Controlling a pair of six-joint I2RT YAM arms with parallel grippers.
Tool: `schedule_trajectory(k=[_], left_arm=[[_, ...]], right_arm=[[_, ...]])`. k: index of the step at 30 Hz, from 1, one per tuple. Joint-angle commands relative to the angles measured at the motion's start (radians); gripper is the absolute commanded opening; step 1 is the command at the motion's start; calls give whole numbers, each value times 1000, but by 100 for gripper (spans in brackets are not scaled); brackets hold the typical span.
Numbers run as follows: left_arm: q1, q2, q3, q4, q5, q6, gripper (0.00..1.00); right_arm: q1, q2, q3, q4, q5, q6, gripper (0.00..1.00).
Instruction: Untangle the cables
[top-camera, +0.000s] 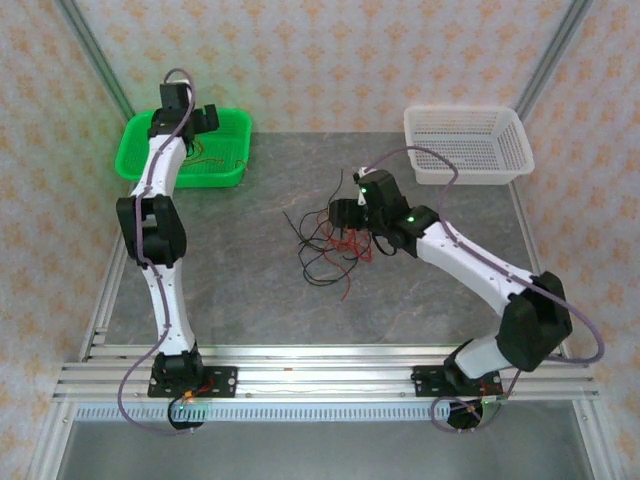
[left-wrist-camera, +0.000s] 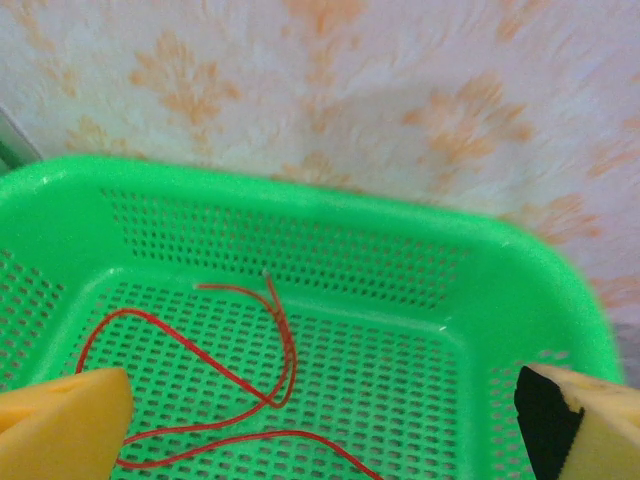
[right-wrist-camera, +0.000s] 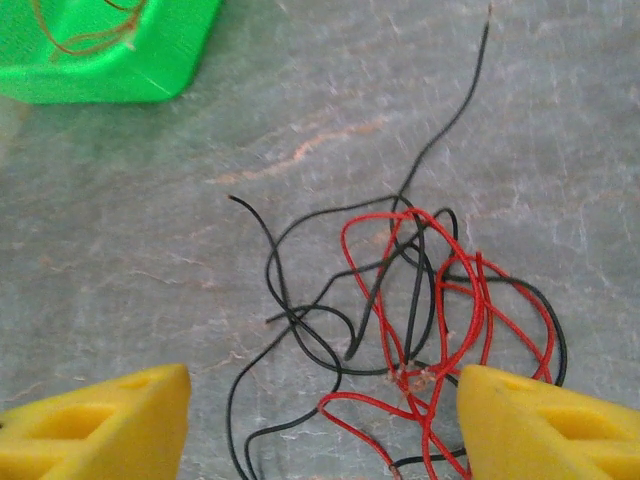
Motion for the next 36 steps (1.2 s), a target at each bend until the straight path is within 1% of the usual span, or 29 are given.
schedule_trajectory(k=[1, 7, 13, 16, 20, 23, 27, 29, 31, 33, 34, 36], left_arm=[[7, -131, 13, 15, 70, -51, 99], [7, -275, -108, 130, 171, -109, 99], [7, -341, -131, 149, 243, -149, 99], [7, -389, -164, 173, 295, -180, 99], [7, -474, -275, 270, 375, -234, 99], [7, -544, -352, 337, 411, -276, 99], [7, -628, -454, 409, 468, -328, 99], [7, -671, -525, 475, 512, -370, 99], [10, -714, -615, 582, 574, -436, 99], [17, -747, -725, 734, 664, -533, 99], [19, -754, -768, 808, 702, -602, 99], [22, -755, -831, 924, 771, -696, 99]], right_arm=[[12, 52, 5, 12, 41, 91, 66], [15, 169, 30, 48, 39, 109, 53], [15, 246, 59, 66, 35, 113, 44], [15, 275, 69, 74, 24, 116, 42], [15, 296, 77, 79, 15, 119, 41], [15, 301, 82, 81, 12, 119, 40], [15, 311, 93, 82, 10, 119, 36], [15, 320, 103, 82, 8, 117, 35], [15, 330, 112, 82, 8, 118, 32], [16, 342, 119, 81, 6, 119, 29], [16, 348, 125, 79, 6, 119, 27], [16, 353, 136, 72, 11, 117, 19]])
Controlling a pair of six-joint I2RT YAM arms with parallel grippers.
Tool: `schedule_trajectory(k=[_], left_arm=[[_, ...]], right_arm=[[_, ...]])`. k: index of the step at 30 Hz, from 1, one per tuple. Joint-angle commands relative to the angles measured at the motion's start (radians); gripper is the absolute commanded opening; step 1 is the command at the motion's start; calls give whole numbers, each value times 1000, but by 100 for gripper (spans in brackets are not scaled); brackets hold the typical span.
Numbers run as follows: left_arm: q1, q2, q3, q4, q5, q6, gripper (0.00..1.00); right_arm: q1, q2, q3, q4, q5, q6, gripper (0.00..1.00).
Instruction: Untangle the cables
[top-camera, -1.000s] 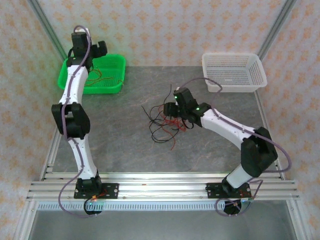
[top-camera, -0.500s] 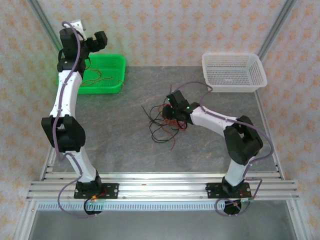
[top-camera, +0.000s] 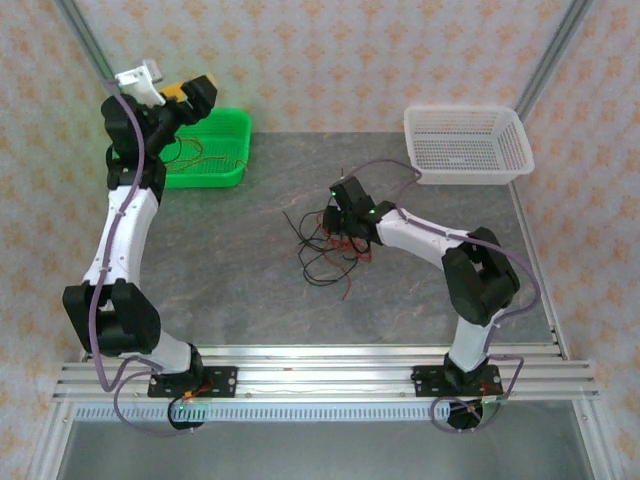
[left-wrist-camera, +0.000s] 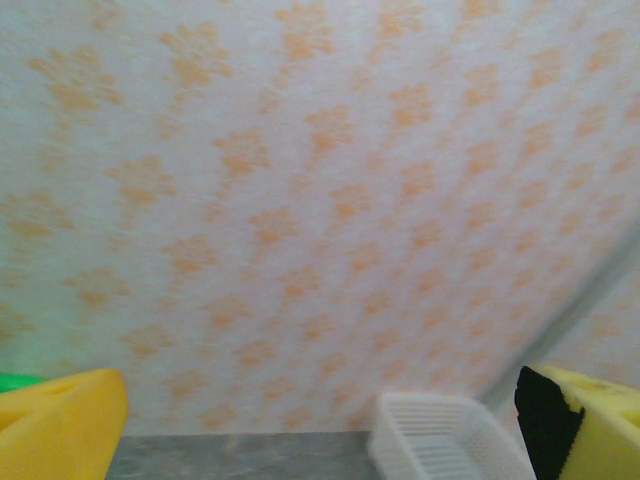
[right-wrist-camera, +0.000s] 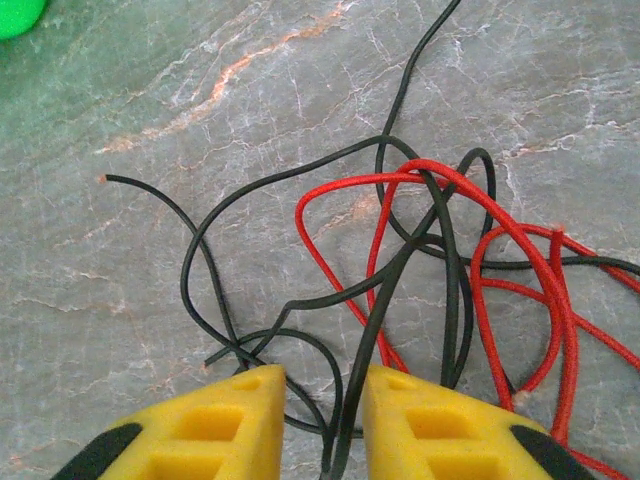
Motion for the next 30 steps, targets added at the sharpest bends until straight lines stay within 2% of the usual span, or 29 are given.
schedule_trajectory(k=[1, 2, 3, 5, 8, 10, 12, 15, 17, 20, 23, 30], left_arm=[[12, 11, -81, 272, 170, -204, 99], [12, 14, -89, 276, 187, -214, 99], [13, 12, -94, 266, 197, -211, 99], [12, -8, -107, 214, 184, -172, 99], [10, -70, -120, 57, 95, -53, 99], [-2, -119, -113, -84, -18, 66, 99], [-30, -178, -100, -232, -189, 173, 99], [-71, -256, -96, -363, -444, 264, 99], [-74, -315, -129, -385, -517, 273, 99], [-72, -425, -256, -330, -510, 205, 99], [-66, -541, -440, -183, -425, 167, 99], [-64, -529, -408, -369, -416, 165, 96]], right_arm=[[6, 18, 40, -10, 18, 7, 14], [6, 15, 42, -13, 23, 7, 4], [6, 8, 43, -15, 29, 7, 0], [8, -12, 45, -11, 32, 3, 0], [8, -59, 53, -11, 26, -10, 0], [8, -100, 63, -6, 10, -23, 0], [8, -147, 82, -2, -11, -44, 0], [9, -209, 124, -5, -34, -73, 0], [8, -245, 156, -10, -43, -89, 0], [8, -289, 196, -20, -24, -107, 0], [6, -315, 228, -30, -1, -120, 0], [-4, -297, 364, -114, 38, -152, 0]])
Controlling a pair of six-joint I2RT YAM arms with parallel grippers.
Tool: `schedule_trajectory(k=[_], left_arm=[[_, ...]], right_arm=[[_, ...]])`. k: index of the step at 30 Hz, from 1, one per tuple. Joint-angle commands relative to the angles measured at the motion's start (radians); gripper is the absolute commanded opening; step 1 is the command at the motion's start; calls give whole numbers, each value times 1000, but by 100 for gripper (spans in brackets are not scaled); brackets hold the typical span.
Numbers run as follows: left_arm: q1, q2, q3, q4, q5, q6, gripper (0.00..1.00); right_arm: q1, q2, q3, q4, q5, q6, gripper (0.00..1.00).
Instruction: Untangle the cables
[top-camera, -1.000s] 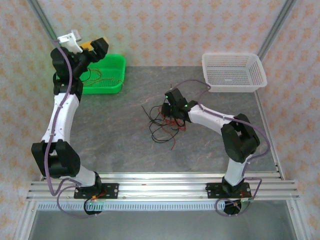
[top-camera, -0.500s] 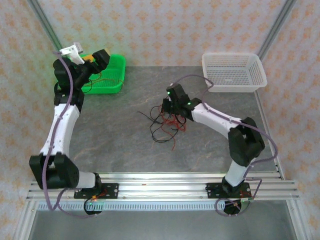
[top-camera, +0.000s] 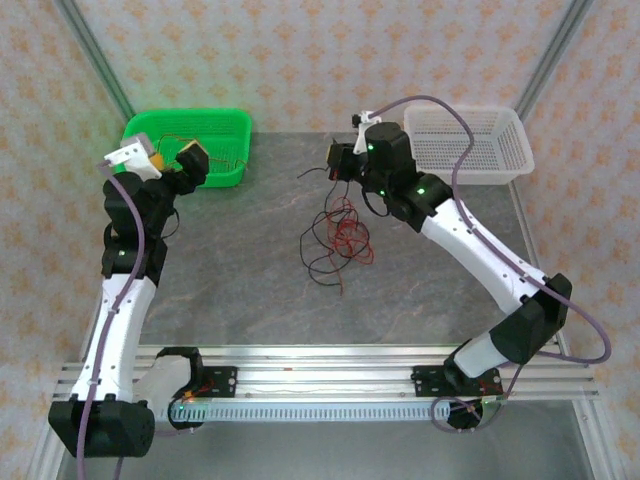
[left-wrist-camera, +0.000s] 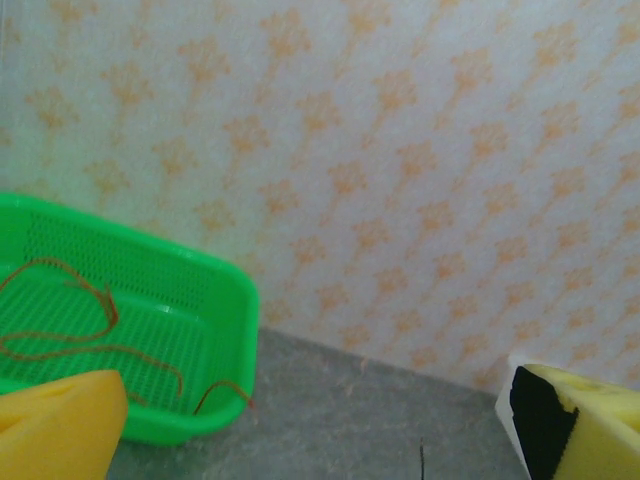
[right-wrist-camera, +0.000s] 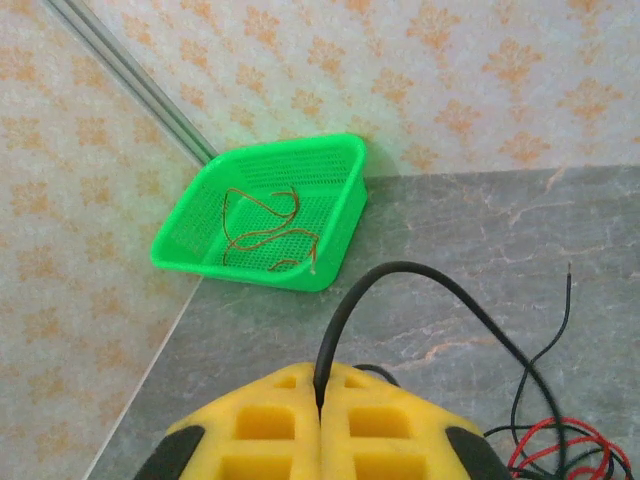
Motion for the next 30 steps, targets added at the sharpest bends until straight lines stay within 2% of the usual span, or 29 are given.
schedule_trajectory(k=[1, 7, 22, 30], left_arm=[[6, -4, 20, -77, 0, -16, 95], [-24, -35, -11, -132, -8, -12, 90], [-215, -51, -137, -147, -110, -32, 88], [-272, -81, -191, -157, -136, -50, 88]], right_arm=[[-10, 14, 89, -59, 49, -40, 0], [-39, 49, 263, -124, 88, -74, 0], [-135, 158, 662, -222, 151, -167, 0], [-281, 251, 762, -200, 177, -216, 0]])
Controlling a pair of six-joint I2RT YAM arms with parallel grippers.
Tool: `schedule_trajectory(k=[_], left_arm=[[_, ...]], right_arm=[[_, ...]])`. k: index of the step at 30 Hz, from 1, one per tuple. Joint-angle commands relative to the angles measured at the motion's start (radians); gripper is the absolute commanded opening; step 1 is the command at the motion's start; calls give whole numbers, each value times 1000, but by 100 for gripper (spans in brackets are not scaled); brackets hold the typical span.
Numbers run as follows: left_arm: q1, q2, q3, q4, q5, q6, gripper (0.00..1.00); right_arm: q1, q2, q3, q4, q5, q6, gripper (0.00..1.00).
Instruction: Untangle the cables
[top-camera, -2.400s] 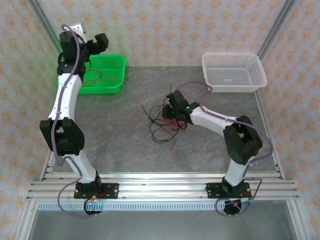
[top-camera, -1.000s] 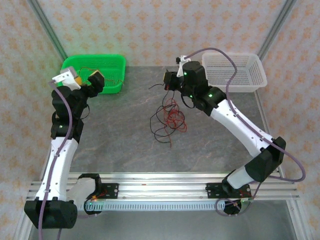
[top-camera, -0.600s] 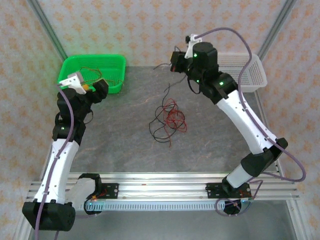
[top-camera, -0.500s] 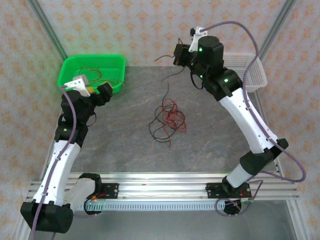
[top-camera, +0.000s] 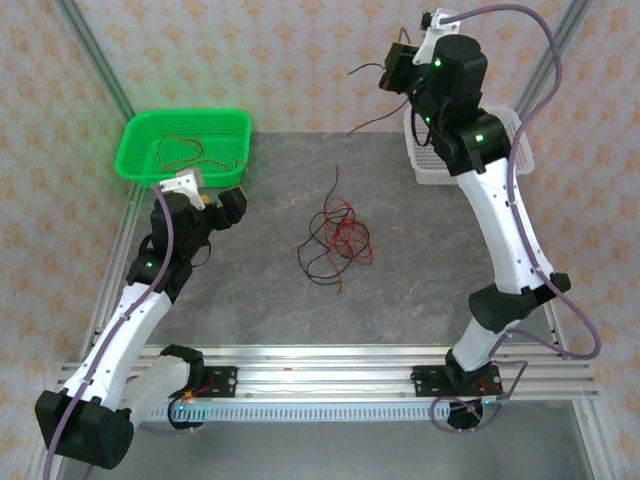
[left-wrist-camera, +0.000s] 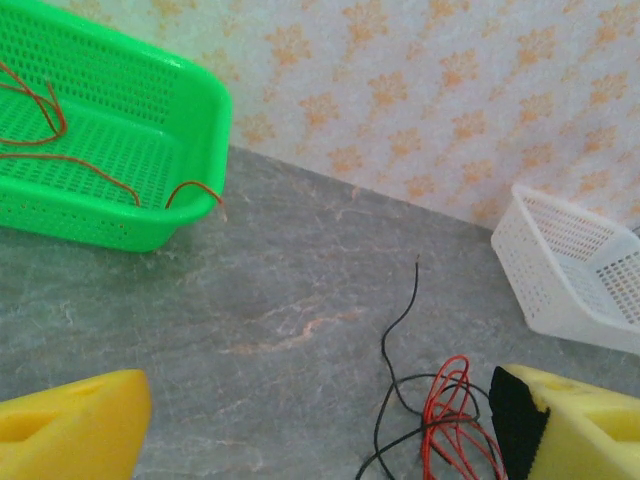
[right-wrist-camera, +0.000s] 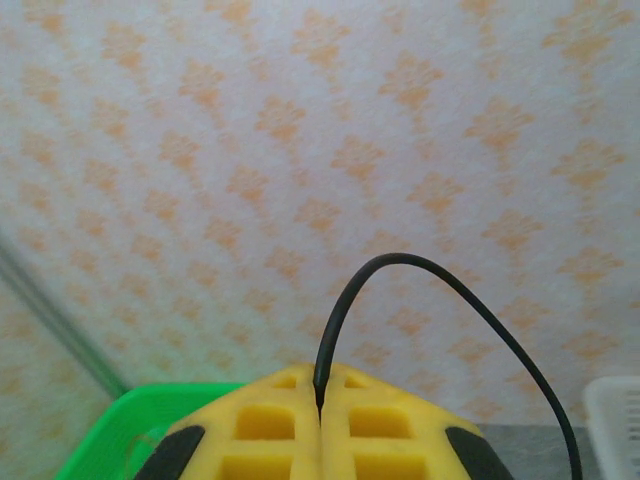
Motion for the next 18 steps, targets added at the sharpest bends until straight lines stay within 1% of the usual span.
schedule_trajectory(k=[1, 5, 15, 18], left_arm=[[-20, -33, -20, -24, -37, -16, 88], [-32, -60, -38, -30, -46, -23, 88], [-42, -88, -47, -48, -43, -46, 88], [-46, -98, -38, -67, -51, -51, 88]], right_arm=[[-75, 55, 61, 2, 38, -37, 0], [-165, 123, 119, -4, 23, -37, 0], [-356, 277, 144, 52, -12, -30, 0], [-409, 335, 157, 59, -46, -12, 0]])
